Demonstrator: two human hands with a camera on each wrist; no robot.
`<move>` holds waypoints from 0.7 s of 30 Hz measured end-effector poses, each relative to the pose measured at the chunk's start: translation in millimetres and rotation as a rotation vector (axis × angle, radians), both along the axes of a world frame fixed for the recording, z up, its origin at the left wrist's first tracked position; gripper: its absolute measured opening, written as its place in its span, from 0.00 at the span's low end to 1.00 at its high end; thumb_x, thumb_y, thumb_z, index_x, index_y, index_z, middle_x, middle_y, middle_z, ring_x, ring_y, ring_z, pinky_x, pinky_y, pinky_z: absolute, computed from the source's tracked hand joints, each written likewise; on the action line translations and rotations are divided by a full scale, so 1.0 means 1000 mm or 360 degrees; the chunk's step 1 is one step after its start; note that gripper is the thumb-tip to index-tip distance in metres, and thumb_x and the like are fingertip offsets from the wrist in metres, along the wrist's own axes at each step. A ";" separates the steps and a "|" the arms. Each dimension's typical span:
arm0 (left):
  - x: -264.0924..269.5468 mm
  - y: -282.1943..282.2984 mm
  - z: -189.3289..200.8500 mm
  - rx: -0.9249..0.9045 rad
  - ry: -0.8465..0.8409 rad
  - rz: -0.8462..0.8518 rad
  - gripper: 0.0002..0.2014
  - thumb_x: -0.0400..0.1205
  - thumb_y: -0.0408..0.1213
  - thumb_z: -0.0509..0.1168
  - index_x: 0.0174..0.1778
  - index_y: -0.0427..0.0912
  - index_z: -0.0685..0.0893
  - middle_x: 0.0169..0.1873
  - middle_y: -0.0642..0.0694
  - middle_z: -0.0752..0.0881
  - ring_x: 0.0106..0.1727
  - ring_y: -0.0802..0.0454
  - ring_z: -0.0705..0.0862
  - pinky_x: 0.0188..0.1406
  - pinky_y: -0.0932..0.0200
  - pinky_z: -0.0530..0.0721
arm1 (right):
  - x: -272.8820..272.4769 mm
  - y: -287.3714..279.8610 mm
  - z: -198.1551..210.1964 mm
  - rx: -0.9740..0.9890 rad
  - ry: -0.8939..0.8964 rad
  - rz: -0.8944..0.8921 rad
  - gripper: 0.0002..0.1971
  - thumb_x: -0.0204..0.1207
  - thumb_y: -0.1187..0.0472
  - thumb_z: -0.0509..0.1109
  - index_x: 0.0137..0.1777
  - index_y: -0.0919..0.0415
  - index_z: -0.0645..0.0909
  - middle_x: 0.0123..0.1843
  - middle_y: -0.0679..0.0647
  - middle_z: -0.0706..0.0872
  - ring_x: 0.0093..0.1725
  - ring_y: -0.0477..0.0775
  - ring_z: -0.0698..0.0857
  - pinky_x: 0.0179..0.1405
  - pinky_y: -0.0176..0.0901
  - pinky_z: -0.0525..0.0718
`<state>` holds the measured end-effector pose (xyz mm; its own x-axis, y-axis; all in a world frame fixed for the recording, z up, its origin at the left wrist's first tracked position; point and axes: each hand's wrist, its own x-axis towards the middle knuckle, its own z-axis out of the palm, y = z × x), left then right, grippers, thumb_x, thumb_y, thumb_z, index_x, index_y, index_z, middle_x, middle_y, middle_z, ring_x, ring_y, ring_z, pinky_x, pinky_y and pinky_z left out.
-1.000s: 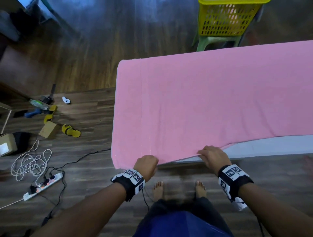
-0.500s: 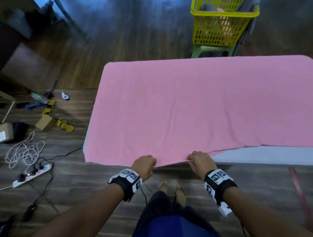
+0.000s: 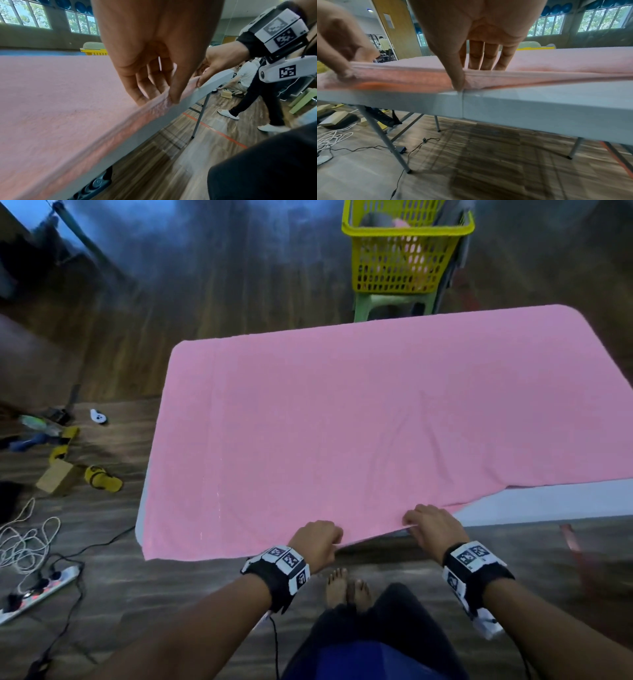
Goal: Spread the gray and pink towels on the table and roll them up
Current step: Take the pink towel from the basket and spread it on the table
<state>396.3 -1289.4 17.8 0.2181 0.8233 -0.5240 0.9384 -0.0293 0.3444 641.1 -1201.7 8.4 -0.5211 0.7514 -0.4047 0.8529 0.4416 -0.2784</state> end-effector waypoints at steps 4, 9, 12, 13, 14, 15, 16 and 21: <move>0.023 0.011 -0.005 0.0090 -0.0086 0.0000 0.12 0.81 0.41 0.64 0.58 0.40 0.77 0.56 0.41 0.80 0.56 0.41 0.78 0.50 0.49 0.76 | 0.017 -0.003 -0.004 -0.0006 0.0154 -0.0013 0.05 0.72 0.64 0.73 0.46 0.58 0.88 0.44 0.55 0.87 0.46 0.63 0.85 0.44 0.52 0.82; 0.091 0.047 -0.007 0.0154 -0.0159 0.0033 0.13 0.79 0.36 0.64 0.59 0.39 0.76 0.56 0.39 0.80 0.55 0.39 0.78 0.48 0.48 0.76 | 0.020 0.004 -0.011 0.0069 0.0283 0.0136 0.09 0.60 0.67 0.80 0.39 0.55 0.88 0.35 0.52 0.85 0.34 0.58 0.85 0.32 0.46 0.82; 0.103 0.058 -0.009 -0.0005 -0.0049 0.0052 0.06 0.76 0.33 0.60 0.48 0.41 0.77 0.50 0.38 0.82 0.51 0.36 0.81 0.45 0.48 0.78 | 0.044 0.022 -0.015 0.0049 0.0278 0.0150 0.06 0.64 0.65 0.77 0.40 0.55 0.87 0.36 0.52 0.85 0.36 0.60 0.84 0.34 0.49 0.81; 0.102 0.058 -0.008 -0.0051 -0.0017 0.0051 0.05 0.76 0.33 0.61 0.46 0.42 0.76 0.50 0.39 0.82 0.51 0.36 0.80 0.45 0.49 0.79 | 0.057 0.030 -0.015 0.0029 0.0248 0.0101 0.04 0.68 0.64 0.75 0.41 0.56 0.87 0.39 0.54 0.85 0.39 0.61 0.84 0.38 0.51 0.81; 0.100 0.058 -0.008 -0.0088 0.0019 0.0051 0.04 0.75 0.34 0.61 0.45 0.42 0.76 0.50 0.40 0.82 0.51 0.37 0.80 0.45 0.50 0.78 | 0.071 0.037 -0.015 0.0005 0.0218 0.0071 0.03 0.71 0.62 0.73 0.44 0.56 0.87 0.42 0.55 0.85 0.43 0.62 0.84 0.41 0.52 0.81; 0.100 0.056 -0.008 -0.0098 0.0055 0.0064 0.05 0.76 0.34 0.62 0.46 0.42 0.76 0.50 0.40 0.82 0.51 0.37 0.80 0.45 0.51 0.77 | 0.083 0.042 -0.014 -0.0022 0.0197 0.0081 0.04 0.74 0.61 0.71 0.46 0.57 0.87 0.45 0.56 0.85 0.46 0.62 0.83 0.44 0.52 0.80; 0.103 0.056 -0.008 -0.0065 0.0082 0.0095 0.06 0.77 0.35 0.62 0.48 0.42 0.77 0.51 0.41 0.81 0.52 0.39 0.79 0.45 0.52 0.76 | 0.093 0.046 -0.013 -0.0046 0.0201 0.0124 0.06 0.76 0.60 0.70 0.49 0.57 0.86 0.47 0.56 0.85 0.49 0.62 0.83 0.47 0.52 0.79; 0.174 0.070 -0.009 0.0149 -0.0183 0.0302 0.14 0.77 0.40 0.67 0.58 0.44 0.77 0.53 0.44 0.81 0.54 0.44 0.78 0.51 0.49 0.78 | 0.108 0.050 -0.007 -0.0122 0.0256 0.0345 0.11 0.80 0.59 0.64 0.56 0.57 0.85 0.53 0.55 0.83 0.55 0.58 0.80 0.52 0.50 0.77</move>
